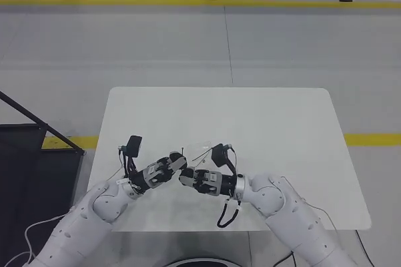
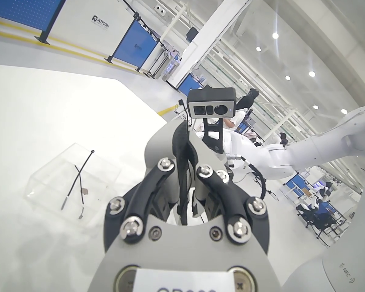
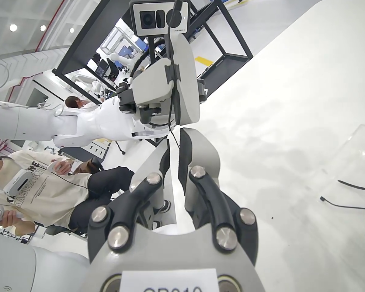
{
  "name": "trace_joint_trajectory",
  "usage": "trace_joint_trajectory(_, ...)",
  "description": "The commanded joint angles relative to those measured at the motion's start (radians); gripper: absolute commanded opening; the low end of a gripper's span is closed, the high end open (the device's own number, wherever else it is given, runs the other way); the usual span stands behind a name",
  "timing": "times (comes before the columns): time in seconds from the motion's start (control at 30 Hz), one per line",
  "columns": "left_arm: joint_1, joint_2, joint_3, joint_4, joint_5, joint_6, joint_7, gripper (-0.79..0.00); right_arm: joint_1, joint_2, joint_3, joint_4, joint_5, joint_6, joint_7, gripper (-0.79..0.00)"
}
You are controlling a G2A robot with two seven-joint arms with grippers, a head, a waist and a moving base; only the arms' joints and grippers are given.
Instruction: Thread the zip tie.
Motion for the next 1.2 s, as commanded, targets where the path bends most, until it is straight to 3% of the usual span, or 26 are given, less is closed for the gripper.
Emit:
trace_joint_trajectory(0.0,0.002,-0.002,-0.003,0.001,0.000,-0.001,-0.002,-0.785,0.003,-0.002,-0.001,0.004,0.003,-0.001,0.003,-0.785)
trace_joint_trajectory(0.2,0.007,-0.009,-0.014,0.003,-0.003,-0.002,-0.011,-0.785,0.005,-0.005,0.000,0.011,0.007,-0.003,0.006,-0.785)
trace_joint_trajectory(0.23,0.008,-0.010,-0.015,0.004,-0.005,-0.002,-0.013,-0.748,0.004,-0.006,0.001,0.011,0.007,-0.004,0.007,-0.785)
trace_joint_trajectory(0.3,0.009,-0.012,-0.015,0.006,-0.013,-0.005,-0.021,-0.526,0.001,-0.005,0.004,0.010,0.005,-0.005,0.008,-0.785)
trace_joint_trajectory(0.33,0.009,-0.013,-0.016,0.007,-0.017,-0.005,-0.026,-0.462,0.000,-0.005,0.006,0.009,0.003,-0.005,0.010,-0.785)
trace_joint_trajectory(0.4,0.008,-0.015,-0.018,0.010,-0.025,-0.008,-0.033,-0.139,-0.003,-0.003,0.013,0.007,0.000,-0.007,0.015,-0.785)
trace_joint_trajectory(0.47,0.008,-0.018,-0.019,0.013,-0.036,-0.012,-0.040,-0.071,-0.006,-0.001,0.020,0.004,-0.003,-0.008,0.022,-0.785)
trace_joint_trajectory(0.63,0.006,-0.020,-0.012,0.029,-0.094,-0.061,-0.085,-0.003,-0.010,0.007,0.040,-0.006,0.002,-0.013,0.066,-0.785)
trace_joint_trajectory(1.0,-0.008,-0.006,-0.003,0.039,-0.357,-0.070,-0.292,-0.022,-0.006,0.029,0.086,-0.056,-0.029,0.007,0.195,-0.785)
trace_joint_trajectory(1.1,-0.015,-0.002,-0.011,0.049,-0.417,-0.070,-0.365,-0.089,-0.003,0.033,0.090,-0.071,-0.039,0.007,0.223,-0.785)
trace_joint_trajectory(1.17,-0.020,-0.001,-0.012,0.050,-0.438,-0.070,-0.410,-0.182,-0.002,0.035,0.092,-0.081,-0.044,0.009,0.234,-0.785)
